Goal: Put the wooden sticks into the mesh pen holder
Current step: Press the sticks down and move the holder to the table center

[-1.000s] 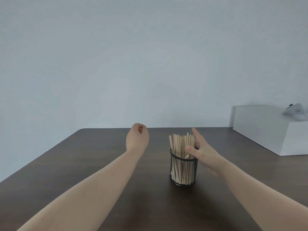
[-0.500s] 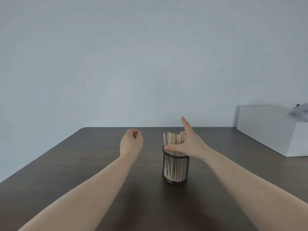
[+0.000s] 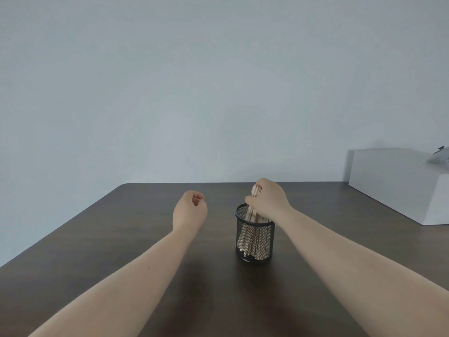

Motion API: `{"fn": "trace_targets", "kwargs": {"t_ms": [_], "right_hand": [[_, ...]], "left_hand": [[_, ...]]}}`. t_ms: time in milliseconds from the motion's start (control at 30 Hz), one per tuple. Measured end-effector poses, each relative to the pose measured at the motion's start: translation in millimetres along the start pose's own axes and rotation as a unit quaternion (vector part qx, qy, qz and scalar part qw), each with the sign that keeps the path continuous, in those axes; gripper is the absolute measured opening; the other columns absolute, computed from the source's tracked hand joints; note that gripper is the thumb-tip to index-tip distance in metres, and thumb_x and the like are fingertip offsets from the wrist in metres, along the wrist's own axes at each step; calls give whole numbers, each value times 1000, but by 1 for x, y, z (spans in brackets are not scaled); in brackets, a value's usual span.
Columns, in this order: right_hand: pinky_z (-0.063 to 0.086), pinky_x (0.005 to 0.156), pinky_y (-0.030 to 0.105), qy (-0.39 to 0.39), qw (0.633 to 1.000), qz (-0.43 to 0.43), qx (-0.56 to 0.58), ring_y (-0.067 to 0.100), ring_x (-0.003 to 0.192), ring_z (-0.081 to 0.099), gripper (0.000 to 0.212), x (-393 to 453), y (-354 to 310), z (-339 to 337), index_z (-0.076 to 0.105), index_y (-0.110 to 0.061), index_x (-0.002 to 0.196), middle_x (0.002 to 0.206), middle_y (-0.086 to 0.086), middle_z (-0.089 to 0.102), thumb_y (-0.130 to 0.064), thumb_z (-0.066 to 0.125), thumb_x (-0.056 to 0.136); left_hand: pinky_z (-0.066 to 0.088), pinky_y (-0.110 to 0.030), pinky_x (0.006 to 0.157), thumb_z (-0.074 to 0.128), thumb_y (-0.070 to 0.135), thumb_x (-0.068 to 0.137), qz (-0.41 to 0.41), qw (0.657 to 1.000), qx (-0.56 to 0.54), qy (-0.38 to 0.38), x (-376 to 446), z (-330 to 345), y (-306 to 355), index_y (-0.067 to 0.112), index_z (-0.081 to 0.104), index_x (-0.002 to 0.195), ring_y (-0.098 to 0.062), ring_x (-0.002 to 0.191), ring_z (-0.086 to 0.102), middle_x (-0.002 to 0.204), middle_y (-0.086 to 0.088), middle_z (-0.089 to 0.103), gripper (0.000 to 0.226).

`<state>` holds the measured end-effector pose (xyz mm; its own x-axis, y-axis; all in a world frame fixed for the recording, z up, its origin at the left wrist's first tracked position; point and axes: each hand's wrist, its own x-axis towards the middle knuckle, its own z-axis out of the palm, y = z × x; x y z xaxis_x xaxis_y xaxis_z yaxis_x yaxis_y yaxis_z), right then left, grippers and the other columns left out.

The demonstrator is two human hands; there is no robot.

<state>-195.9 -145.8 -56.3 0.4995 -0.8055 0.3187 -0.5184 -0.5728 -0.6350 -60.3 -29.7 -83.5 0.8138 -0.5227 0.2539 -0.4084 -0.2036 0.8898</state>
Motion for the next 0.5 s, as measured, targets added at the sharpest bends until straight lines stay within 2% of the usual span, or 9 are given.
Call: {"fn": "trace_targets", "kwargs": {"t_ms": [100, 200, 267, 400, 500], "right_hand": [[39, 73, 27, 9, 999, -23, 32, 19, 92, 54, 25, 1, 4, -3, 58, -17, 109, 101, -1, 59, -15, 61, 84], [36, 72, 24, 24, 999, -43, 18, 14, 87, 52, 27, 3, 5, -5, 65, -8, 100, 92, -3, 59, -32, 64, 88], [42, 74, 27, 29, 996, -20, 80, 13, 86, 52, 32, 3, 5, -6, 65, -9, 99, 91, -4, 59, -40, 60, 90], [42, 76, 27, 43, 991, 1, 130, 15, 88, 55, 29, 5, 7, -8, 65, -10, 101, 92, -2, 60, -36, 55, 94], [44, 73, 29, 34, 987, 2, 160, 12, 82, 54, 24, 8, 9, -10, 64, -13, 109, 89, -5, 58, -31, 54, 95]], "left_hand": [[40, -24, 59, 42, 12, 92, 1, 1000, 3, -3, 1, -1, -1, 19, 55, 102, -19, 83, 55, 108, -2, 67, 18], [42, -26, 66, 42, 11, 91, -1, 1000, 7, -2, 2, -2, -3, 20, 54, 99, -20, 83, 56, 108, -2, 68, 17], [43, -27, 69, 41, 11, 91, -2, 1000, 9, -2, 2, -2, -3, 20, 54, 100, -20, 84, 56, 108, -2, 68, 18], [43, -27, 68, 41, 11, 91, 1, 1000, 12, -7, 2, -2, -4, 20, 54, 100, -20, 83, 55, 108, -2, 67, 18], [43, -27, 67, 41, 11, 91, -2, 1000, 14, -10, 2, -1, -5, 20, 55, 101, -20, 80, 55, 107, -1, 68, 19]]}}
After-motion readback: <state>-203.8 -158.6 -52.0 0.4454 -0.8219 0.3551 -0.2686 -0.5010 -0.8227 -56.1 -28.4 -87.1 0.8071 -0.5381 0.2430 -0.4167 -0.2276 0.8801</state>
